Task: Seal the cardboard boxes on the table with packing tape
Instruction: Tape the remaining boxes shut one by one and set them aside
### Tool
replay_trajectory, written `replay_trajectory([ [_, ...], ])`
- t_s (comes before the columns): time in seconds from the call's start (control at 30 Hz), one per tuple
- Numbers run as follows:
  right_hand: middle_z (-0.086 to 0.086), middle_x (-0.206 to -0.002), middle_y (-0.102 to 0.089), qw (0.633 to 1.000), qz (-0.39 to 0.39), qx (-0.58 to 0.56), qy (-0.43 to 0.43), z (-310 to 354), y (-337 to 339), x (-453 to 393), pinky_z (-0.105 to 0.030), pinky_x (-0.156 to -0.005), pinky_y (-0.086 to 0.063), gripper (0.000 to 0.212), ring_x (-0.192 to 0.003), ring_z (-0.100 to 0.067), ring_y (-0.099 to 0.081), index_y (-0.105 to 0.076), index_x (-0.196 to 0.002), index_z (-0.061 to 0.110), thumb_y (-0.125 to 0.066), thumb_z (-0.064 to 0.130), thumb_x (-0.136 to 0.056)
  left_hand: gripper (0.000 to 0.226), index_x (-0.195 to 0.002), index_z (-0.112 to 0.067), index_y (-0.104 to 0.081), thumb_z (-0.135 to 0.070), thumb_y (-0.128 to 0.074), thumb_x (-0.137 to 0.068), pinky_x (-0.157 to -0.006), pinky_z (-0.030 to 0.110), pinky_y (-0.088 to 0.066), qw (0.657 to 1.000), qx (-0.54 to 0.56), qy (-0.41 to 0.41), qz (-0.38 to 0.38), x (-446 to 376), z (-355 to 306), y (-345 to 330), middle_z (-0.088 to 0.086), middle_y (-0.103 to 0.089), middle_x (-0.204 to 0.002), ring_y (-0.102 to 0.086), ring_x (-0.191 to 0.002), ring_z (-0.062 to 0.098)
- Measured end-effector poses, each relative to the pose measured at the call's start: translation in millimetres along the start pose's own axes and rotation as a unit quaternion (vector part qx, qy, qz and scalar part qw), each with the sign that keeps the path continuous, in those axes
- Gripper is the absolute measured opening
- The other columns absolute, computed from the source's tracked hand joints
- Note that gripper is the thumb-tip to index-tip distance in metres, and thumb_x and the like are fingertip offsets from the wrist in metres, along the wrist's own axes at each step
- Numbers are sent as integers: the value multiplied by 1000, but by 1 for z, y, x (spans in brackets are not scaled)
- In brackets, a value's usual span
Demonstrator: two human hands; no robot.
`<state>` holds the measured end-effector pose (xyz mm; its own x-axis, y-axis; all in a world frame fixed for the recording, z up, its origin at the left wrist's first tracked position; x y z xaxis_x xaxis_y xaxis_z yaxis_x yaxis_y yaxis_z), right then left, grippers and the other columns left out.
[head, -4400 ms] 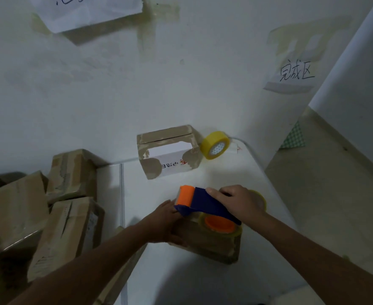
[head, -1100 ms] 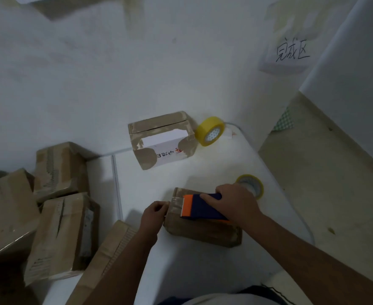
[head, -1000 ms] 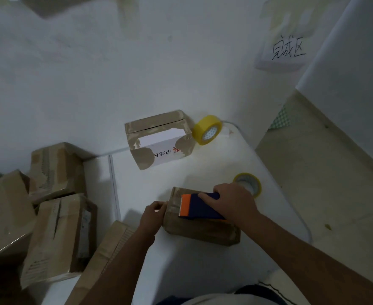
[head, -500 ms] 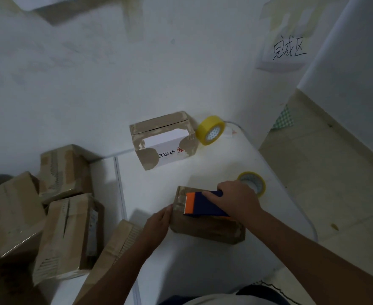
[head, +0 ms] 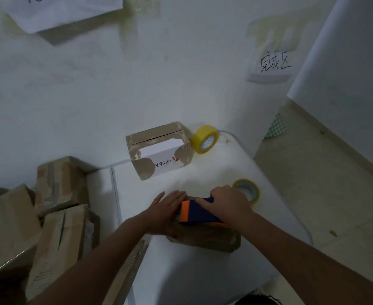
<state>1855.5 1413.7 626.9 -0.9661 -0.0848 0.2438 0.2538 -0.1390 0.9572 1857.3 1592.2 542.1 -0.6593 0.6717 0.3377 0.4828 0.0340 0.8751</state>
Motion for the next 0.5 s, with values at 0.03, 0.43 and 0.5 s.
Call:
replay_trajectory([
  [0.03, 2, -65, -46, 1000, 7, 3, 3, 0, 2, 0, -27, -52, -37, 56, -65, -17, -53, -49, -67, 19, -40, 70, -89, 124, -157, -27, 4, -62, -77, -71, -122, 43, 5, 1000, 6, -3, -13, 0, 1, 1, -4, 1, -165, 2, -152, 14],
  [0.43, -3, -65, -46, 998, 51, 9, 29, -46, 29, 23, -29, -51, -33, 60, -58, -14, -43, -44, -62, 14, -42, 67, -90, 122, -156, -30, -5, -68, -77, -66, -119, 38, 3, 999, 44, -11, -24, 2, 7, 3, -6, -11, -162, -12, -148, 11],
  [0.5, -3, -67, -46, 998, 63, -5, 16, -72, 28, 33, -27, -49, -28, 59, -58, -13, -42, -46, -65, 14, -41, 68, -90, 122, -156, -30, -6, -69, -77, -65, -120, 38, 3, 998, 48, -10, -26, 2, 6, 4, -6, -13, -162, -12, -147, 10],
])
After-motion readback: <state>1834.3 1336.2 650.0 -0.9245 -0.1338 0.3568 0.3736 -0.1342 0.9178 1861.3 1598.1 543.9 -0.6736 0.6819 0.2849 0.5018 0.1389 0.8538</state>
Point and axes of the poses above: each hand's wrist, its own x-axis away from the middle knuckle, its own y-axis out of the back of the hand, z = x × y, the point moved 7 cm from there along -x, towards the middle knuckle
